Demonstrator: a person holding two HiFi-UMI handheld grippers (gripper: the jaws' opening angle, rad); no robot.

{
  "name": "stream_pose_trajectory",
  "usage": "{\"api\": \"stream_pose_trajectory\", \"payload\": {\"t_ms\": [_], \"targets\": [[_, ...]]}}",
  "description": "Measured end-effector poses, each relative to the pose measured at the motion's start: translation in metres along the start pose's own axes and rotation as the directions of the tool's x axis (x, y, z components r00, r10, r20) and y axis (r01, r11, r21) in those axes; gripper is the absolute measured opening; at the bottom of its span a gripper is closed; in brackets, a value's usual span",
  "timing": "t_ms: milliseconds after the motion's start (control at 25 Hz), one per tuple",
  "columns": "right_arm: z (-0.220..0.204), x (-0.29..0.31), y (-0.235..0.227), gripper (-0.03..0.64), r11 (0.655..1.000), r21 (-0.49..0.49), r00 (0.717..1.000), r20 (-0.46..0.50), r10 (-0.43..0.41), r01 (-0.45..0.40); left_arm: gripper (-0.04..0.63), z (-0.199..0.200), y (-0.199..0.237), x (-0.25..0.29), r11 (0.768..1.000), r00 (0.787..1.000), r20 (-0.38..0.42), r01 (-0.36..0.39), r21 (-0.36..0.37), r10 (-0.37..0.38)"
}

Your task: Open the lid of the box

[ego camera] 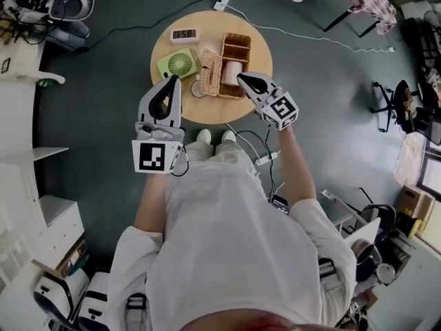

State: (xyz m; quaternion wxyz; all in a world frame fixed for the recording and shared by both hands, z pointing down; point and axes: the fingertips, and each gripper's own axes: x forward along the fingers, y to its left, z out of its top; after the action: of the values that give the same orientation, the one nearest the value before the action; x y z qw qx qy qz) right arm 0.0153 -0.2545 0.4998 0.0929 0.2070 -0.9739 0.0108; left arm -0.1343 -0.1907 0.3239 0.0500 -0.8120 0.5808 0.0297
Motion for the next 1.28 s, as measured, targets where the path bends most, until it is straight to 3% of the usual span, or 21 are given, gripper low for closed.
{"api": "stream_pose_trajectory", "payload": {"t_ms": [160,320,440,640,720,920,1280], "targets": [[0.042,-0.029,0.027,-0.002,0.995,-0.024,0.992,0.082,-0.095,0.097,-0.003,0.0,0.004,-0.01,1.0,1.0,0.0,0.019,-0.003,-0.019],[0.088,-0.045,0.049,-0.002,0.967,-0.031,0.954,0.17,-0.245,0.254,-0.003,-0.004,0.007,-0.02,1.0,1.0,-0.005,0.019,-0.013,-0.019],[0.111,-0.064,0.067,-0.002,0.918,0.001,0.901,0.191,-0.389,0.396,-0.003,-0.002,-0.003,-0.038,1.0,1.0,-0.006,0.023,-0.016,-0.023],[0.127,-0.11,0.106,-0.003,0.795,0.06,0.775,0.192,-0.602,0.604,-0.003,0.004,-0.033,-0.079,0.999,0.999,-0.004,0.043,-0.005,-0.044],[0.13,-0.124,0.135,-0.003,0.771,0.038,0.751,0.2,-0.629,0.636,-0.003,0.007,-0.048,-0.102,0.999,0.999,-0.013,0.051,-0.003,-0.051],[0.129,-0.155,0.2,-0.003,0.747,0.064,0.726,0.195,-0.66,0.662,-0.003,0.017,-0.078,-0.163,0.999,0.998,-0.046,0.041,0.017,-0.04],[0.148,-0.179,0.26,-0.003,0.693,0.038,0.678,0.175,-0.714,0.72,-0.003,0.036,-0.096,-0.223,0.996,0.995,-0.053,0.087,0.006,-0.086]]}}
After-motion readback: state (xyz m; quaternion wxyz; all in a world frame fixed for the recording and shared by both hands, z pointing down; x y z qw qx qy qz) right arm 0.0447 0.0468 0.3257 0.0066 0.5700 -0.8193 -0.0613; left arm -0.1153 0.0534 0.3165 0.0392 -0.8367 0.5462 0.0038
